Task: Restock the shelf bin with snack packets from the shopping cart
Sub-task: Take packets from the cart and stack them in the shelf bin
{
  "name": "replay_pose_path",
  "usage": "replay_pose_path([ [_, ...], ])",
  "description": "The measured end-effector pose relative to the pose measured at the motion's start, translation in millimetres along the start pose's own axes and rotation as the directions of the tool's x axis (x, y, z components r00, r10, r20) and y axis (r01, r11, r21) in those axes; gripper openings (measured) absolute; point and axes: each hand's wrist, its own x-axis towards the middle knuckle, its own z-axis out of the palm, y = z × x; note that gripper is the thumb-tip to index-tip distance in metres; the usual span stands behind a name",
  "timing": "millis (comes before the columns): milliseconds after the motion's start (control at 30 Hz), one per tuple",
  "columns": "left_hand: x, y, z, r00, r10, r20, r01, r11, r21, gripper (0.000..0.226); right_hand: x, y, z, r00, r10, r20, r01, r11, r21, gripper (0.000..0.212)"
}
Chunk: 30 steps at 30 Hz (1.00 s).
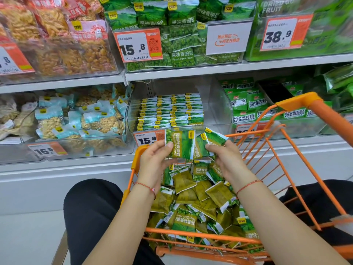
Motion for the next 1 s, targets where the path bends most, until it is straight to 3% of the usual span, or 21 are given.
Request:
replay_pose_path([
  [67, 2, 0, -4, 0.993, -0.092, -0.075, 0.088, 0.995, -0.05, 0.014, -2, 1, 3, 0.999, -0.023, 0.044, 0.027, 0.997, -0.076, 0.021],
  [167, 3, -4, -6, 0.971, -0.237, -0.021, 0.237, 0.971, 0.021, 0.011, -5, 2, 8, 0.991, -0.052, 0.121, 0.064, 0.993, -0.098, 0.024],
  [233, 2, -7, -3, 0.972, -0.233, 0.014, 0.227, 0.957, 0.183, 0.017, -6, 3, 9, 0.986, -0.085, 0.143, 0.101, 0.989, -0.107, 0.027],
  [333, 3, -9, -1, 0.97, -0.234, 0.073, 0.207, 0.941, 0.268, 0.05, -8, 2, 9, 0.986, -0.082, 0.145, 0.098, 0.989, -0.108, 0.026],
  [467, 1, -8, -2, 0.952, -0.252, 0.174, 0.203, 0.945, 0.255, 0.042, -10, -1, 8, 0.987, -0.064, 0.147, 0.077, 0.993, -0.086, 0.016],
  [600, 4, -6, -5, 0.955, -0.247, 0.165, 0.23, 0.966, 0.115, 0.039, -11, -6, 8, 0.991, 0.013, 0.13, -0.028, 0.993, 0.115, 0.005],
  [733, 6, -6, -7, 0.965, -0.244, 0.095, 0.254, 0.96, -0.118, 0.033, -14, -3, 13, 0.973, 0.069, 0.222, -0.085, 0.994, 0.067, 0.041],
  [867, 5, -9, -4, 0.979, -0.176, 0.1, 0.177, 0.984, -0.006, 0.033, -23, 3, 19, 0.943, 0.003, 0.334, 0.041, 0.991, -0.125, 0.062],
  [1000, 3, -11, 0, 0.986, -0.133, 0.098, 0.127, 0.989, 0.073, 0.027, -27, 3, 21, 0.941, -0.076, 0.329, 0.14, 0.975, -0.173, 0.065],
])
